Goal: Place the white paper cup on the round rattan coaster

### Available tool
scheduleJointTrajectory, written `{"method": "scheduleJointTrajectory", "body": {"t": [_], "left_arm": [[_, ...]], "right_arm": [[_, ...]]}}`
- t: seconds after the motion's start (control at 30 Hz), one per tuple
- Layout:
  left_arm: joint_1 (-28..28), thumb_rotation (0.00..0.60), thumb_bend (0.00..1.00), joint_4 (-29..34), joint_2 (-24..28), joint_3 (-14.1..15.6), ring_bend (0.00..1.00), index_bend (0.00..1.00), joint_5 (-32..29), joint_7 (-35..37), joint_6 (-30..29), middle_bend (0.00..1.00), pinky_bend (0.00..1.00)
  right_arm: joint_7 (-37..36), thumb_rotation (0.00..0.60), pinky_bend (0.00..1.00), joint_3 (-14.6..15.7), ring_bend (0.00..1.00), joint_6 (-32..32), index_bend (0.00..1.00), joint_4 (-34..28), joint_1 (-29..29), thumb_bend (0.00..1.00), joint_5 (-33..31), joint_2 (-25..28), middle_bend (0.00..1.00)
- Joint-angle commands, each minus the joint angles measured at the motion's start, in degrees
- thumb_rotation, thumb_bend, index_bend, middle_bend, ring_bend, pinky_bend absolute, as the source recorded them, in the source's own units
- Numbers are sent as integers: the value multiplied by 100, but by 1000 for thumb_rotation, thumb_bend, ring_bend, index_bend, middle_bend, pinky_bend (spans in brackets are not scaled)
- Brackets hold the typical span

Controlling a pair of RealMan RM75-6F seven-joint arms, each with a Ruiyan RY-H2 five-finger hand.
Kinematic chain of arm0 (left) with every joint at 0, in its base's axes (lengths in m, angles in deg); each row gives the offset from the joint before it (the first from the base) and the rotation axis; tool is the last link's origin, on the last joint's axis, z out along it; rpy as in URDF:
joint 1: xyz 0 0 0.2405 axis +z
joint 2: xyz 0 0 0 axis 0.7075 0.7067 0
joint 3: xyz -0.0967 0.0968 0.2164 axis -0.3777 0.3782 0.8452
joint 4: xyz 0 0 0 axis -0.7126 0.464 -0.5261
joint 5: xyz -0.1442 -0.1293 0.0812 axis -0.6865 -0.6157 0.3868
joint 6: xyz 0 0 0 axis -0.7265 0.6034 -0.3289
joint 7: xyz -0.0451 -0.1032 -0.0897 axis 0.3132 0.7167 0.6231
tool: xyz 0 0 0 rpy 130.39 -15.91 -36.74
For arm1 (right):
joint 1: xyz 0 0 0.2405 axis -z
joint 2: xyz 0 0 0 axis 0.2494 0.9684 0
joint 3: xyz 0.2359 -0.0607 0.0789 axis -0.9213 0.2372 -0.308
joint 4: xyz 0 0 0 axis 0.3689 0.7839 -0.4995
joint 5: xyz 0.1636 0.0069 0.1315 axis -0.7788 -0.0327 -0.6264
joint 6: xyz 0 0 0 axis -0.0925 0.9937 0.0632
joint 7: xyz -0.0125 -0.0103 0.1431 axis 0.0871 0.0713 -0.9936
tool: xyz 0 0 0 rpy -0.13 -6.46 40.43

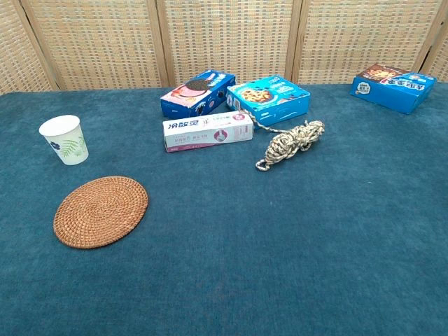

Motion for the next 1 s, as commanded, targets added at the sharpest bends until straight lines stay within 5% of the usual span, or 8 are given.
{"method": "scheduleJointTrajectory", "body": {"t": [0.03,0.37,0.57,0.73,1.0], "left_arm": [[1,600,0,-3,1,1,0,0,-1,3,2,0,0],[-214,600,0,-64,-29,-97,0,0,-174,-69,354,0,0],[-1101,600,0,-399,-51,-734,0,0,-847,30,1466,0,4],[-1907,600,0,-1319,-338,-1134,1,0,-1189,239,2391,0,154],[-2735,600,0,-3293,-1367,-910,147,0,-595,1233,3173,34,311]], "right_arm": [[-2,600,0,0,0,7,0,-1,5,0,4,1,0],[-6,600,0,-18,0,1,0,-30,7,0,-44,5,0],[-8,600,0,-75,0,-92,0,-11,-61,0,-143,-17,0],[-2,600,0,-170,0,-214,0,97,-139,0,-397,-71,0],[62,600,0,-195,0,-400,0,213,-216,0,-692,-159,0]]}}
